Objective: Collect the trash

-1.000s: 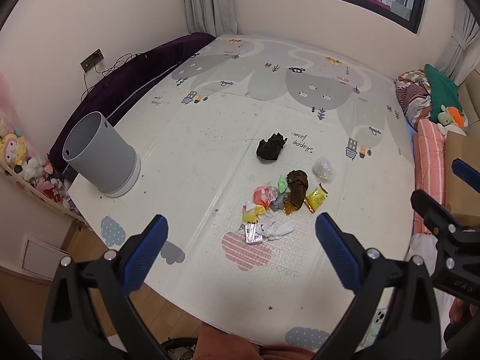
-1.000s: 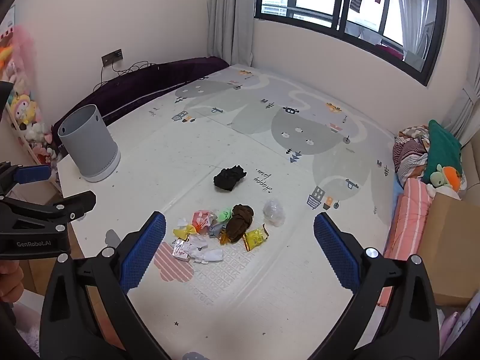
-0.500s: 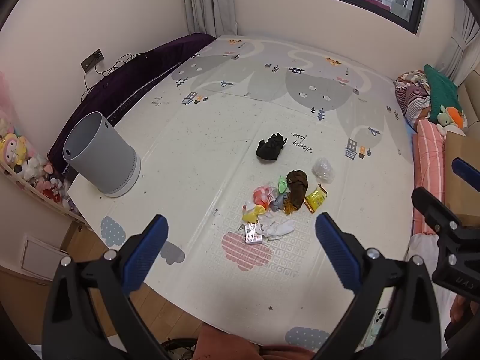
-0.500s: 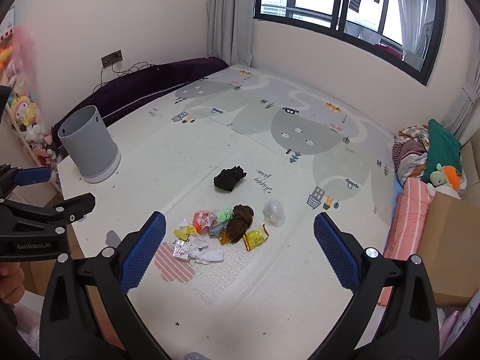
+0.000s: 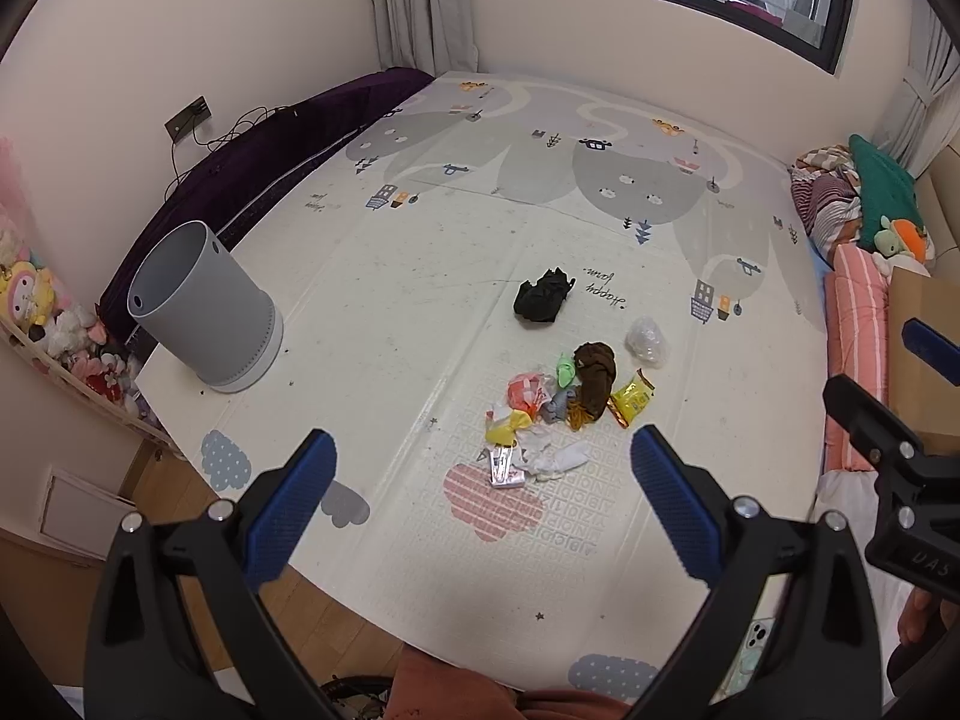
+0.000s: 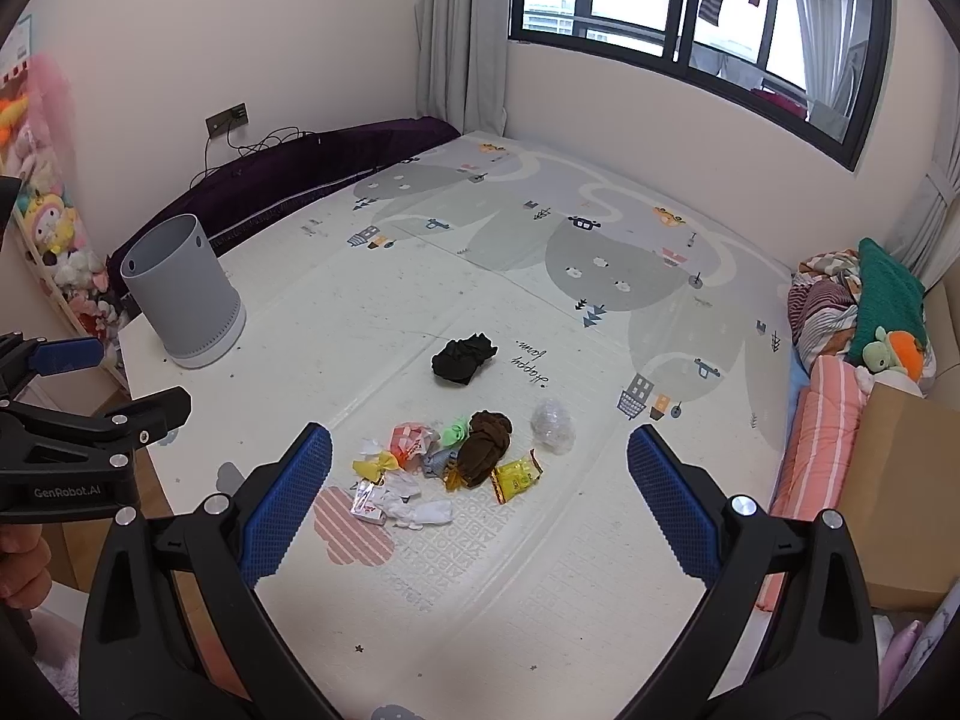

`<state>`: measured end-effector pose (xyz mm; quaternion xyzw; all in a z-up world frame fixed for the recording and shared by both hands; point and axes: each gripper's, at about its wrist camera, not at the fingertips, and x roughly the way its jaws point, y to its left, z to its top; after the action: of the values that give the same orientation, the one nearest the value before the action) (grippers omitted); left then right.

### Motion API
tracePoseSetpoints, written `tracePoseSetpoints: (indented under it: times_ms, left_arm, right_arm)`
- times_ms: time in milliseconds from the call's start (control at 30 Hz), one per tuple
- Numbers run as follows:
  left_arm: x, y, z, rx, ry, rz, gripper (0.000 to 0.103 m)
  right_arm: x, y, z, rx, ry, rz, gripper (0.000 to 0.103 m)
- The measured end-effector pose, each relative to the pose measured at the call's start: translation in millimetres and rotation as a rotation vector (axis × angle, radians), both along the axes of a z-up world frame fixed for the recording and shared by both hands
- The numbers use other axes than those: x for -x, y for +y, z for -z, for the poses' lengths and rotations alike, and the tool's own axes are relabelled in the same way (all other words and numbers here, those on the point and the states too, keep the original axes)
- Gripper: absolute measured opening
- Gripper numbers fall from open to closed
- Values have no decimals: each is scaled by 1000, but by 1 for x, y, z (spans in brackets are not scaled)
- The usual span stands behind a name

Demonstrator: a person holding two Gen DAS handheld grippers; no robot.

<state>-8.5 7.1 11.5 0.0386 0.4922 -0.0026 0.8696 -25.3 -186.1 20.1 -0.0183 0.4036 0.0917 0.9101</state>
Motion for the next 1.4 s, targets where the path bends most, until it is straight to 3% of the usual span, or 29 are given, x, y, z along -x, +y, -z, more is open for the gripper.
tracePoseSetpoints:
  times_ms: [567, 800, 1133, 1400]
  left_arm:
    - [2, 0, 1, 4, 2, -1, 98]
    - [1, 8, 11, 11, 29, -10, 98]
    - [-13, 19, 46, 11, 105, -14, 98]
    - [-36, 28, 98, 7, 189, -1, 98]
  right_arm:
    - [0, 6, -4, -27, 6, -2, 95]
    - [-5, 11, 4, 18, 24, -4, 95]
    - [-27, 12, 39, 59, 119, -4, 95]
    - [-51, 15, 95, 78, 225, 12, 89]
